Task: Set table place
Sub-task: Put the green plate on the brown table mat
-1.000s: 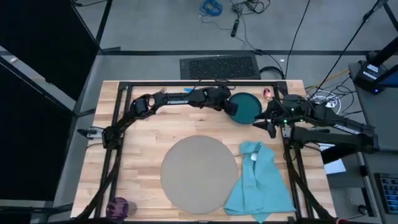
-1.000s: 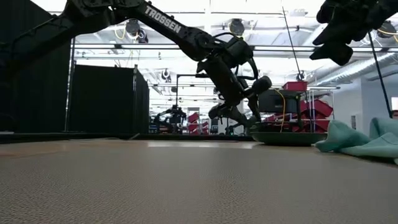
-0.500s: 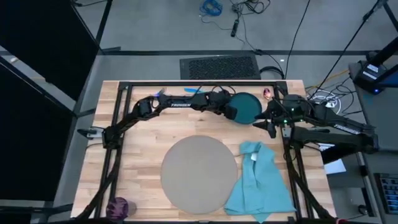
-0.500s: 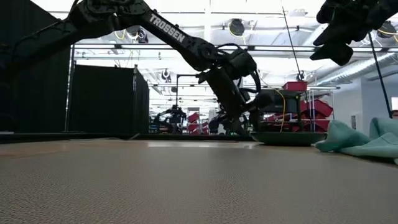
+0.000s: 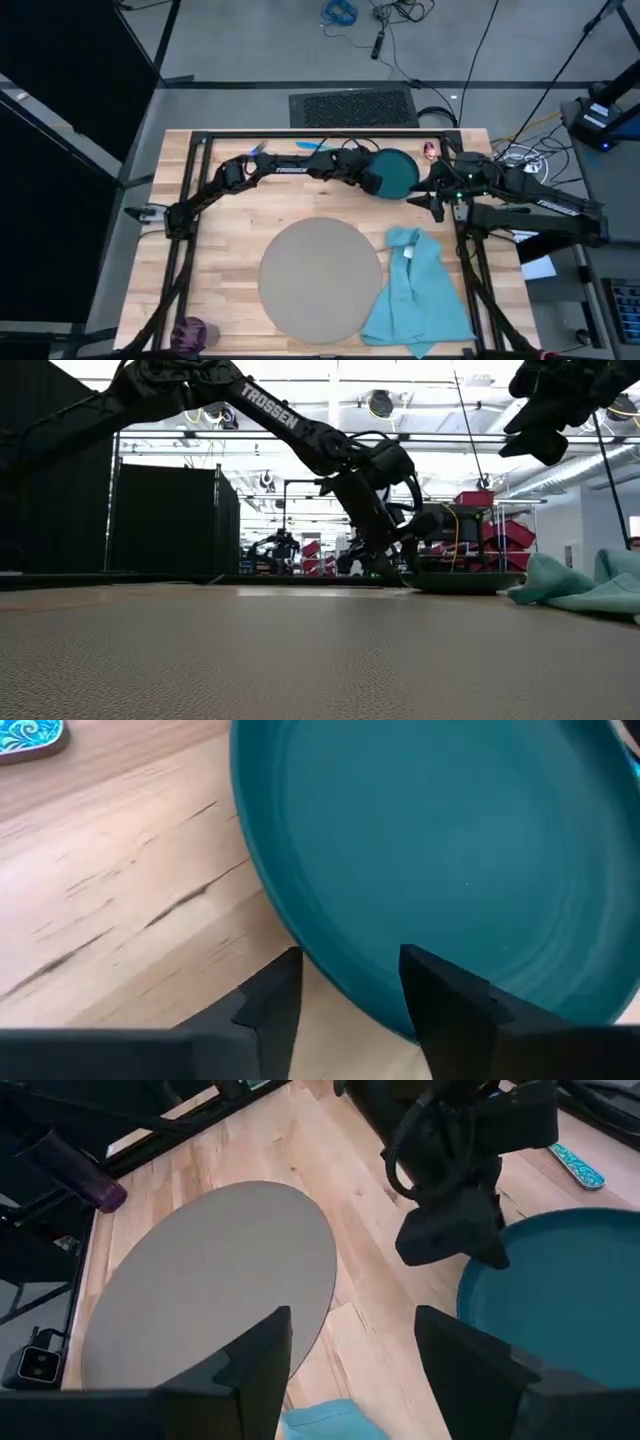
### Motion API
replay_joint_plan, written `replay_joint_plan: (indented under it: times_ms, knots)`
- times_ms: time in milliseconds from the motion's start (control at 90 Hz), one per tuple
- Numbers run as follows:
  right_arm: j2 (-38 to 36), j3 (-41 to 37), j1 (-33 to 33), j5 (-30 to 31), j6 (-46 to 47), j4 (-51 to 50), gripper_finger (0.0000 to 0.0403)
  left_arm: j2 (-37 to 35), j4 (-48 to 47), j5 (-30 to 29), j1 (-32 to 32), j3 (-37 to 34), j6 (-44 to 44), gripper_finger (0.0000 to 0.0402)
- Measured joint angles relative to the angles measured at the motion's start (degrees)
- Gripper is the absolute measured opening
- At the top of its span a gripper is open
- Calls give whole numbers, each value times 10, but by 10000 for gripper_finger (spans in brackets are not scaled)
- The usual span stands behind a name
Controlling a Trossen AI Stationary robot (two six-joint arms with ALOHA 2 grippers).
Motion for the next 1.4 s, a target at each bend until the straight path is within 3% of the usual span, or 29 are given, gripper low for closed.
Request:
replay_joint_plan:
  times_ms: [200,544,800,989,1233,1400]
  knots:
    - [0,0,0,0,0,-12,199,0,1,2,0,0,31,12]
    - [0,0,0,0,-3,-19,199,-4,40,22,0,3,34,0]
    - [-10,0,0,0,-7,-24,199,-5,16,59,2,110,64,0]
    - [-34,2,0,1,-11,-46,199,-7,-163,63,8,222,117,0]
    - [-65,41,0,2,-17,-76,199,-61,-430,62,6,204,186,0]
    - [-77,47,0,2,-9,-82,199,-76,-554,78,-46,204,220,0]
